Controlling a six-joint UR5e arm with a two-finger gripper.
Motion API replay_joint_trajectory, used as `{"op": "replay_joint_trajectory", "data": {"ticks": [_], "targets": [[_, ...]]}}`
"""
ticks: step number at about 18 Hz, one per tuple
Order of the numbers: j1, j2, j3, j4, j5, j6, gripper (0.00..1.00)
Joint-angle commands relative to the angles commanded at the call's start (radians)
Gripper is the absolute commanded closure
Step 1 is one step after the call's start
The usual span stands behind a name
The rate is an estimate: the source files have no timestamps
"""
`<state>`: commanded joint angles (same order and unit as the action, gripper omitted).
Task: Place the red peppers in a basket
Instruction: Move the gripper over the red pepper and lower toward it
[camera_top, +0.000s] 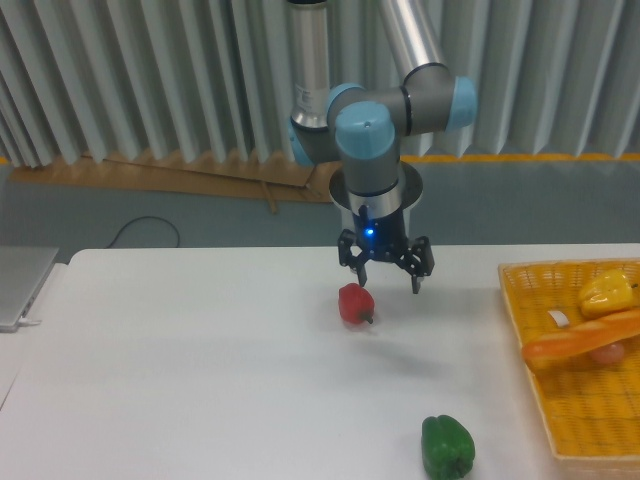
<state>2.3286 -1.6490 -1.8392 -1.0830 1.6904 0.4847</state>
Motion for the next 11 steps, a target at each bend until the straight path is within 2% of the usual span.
{"op": "replay_joint_trajectory", "data": {"ticks": [3, 5, 7, 11], "targets": [[-0.002, 0.026, -0.040, 0.002, -0.002, 0.000, 0.00], [-0.003, 0.028, -0.060, 0.005, 0.000, 0.000, 0.00], [-0.002, 0.028, -0.078, 0.035, 0.000, 0.000, 0.00], [-0.003, 0.026, -0.104, 0.044, 0.002, -0.008, 0.00]]}}
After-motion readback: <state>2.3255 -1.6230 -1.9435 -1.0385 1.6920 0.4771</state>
